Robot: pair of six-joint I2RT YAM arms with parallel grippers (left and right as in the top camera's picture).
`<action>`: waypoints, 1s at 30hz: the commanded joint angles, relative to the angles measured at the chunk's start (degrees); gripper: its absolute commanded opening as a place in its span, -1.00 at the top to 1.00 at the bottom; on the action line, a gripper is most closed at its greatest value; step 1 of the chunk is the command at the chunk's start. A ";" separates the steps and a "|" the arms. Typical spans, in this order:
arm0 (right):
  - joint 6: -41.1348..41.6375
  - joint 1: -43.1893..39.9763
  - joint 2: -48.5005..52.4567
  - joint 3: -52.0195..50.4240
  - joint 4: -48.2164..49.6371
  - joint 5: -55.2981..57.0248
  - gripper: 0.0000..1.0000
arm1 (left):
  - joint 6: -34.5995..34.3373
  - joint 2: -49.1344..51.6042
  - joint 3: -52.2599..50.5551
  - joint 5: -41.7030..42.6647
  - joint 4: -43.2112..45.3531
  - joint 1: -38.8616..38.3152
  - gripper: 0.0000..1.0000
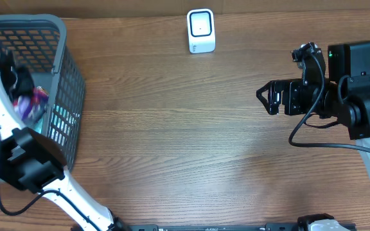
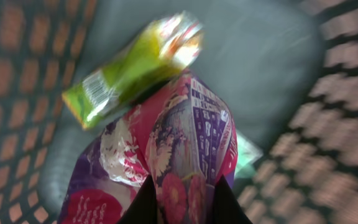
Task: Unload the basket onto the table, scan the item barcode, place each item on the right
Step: 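Grasp the red-purple snack bag in the basket with the left gripper, then lift the red-purple bag out and drop it on the table centre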
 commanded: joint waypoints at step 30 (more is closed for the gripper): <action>-0.02 0.26 2.19 1.53 -0.33 -3.15 -1.00 | -8.90 -12.61 17.38 6.08 -13.05 -40.98 0.92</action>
